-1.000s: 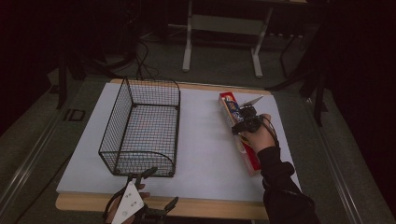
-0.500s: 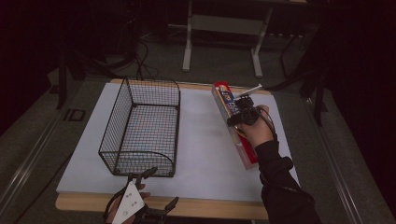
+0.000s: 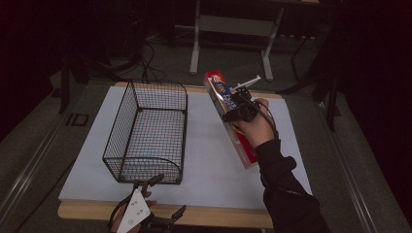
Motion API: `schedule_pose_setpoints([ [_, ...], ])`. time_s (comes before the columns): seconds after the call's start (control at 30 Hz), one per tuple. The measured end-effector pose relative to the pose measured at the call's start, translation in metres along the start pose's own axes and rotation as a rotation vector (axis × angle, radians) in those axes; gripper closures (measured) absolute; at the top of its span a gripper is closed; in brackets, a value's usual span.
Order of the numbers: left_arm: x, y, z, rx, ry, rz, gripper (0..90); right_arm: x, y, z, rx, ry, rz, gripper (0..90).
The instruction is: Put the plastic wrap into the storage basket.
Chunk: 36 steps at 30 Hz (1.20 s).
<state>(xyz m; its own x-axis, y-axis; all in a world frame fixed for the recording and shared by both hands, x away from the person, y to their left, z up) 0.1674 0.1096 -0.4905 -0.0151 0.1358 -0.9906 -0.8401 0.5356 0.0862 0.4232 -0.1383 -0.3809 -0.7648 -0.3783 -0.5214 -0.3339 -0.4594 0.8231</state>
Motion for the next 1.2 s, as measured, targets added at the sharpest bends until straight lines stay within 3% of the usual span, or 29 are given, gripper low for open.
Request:
schedule_pose_setpoints([
  [0.37, 0.000, 0.000, -0.001, 0.007, 0.007, 0.003, 0.7, -0.022, 0.002, 0.040, -0.070, 0.071, -0.069, 39.5],
  [0.73, 0.000, 0.000, 0.000, 0.004, 0.011, 0.006, 0.7, -0.039, -0.006, 0.076, -0.097, 0.137, -0.114, 39.5],
  [1.2, 0.000, 0.002, 0.001, -0.002, 0.011, 0.002, 0.7, -0.058, -0.019, 0.127, -0.173, 0.234, -0.179, 39.5],
])
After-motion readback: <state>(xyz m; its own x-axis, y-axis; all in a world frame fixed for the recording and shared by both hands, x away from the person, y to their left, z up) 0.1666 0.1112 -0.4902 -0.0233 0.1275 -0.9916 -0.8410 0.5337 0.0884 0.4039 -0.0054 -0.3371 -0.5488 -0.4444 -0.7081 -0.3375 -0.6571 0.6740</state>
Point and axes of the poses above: each handheld gripper's, and its own axes: y roughly backward along the jaws, x roughly out of its underside, z roughly to its left, the point moved 2 cm from there along -y, roughly forward along the jaws, and after that the axes turned 15 degrees about -x, right-handed, at the moved point
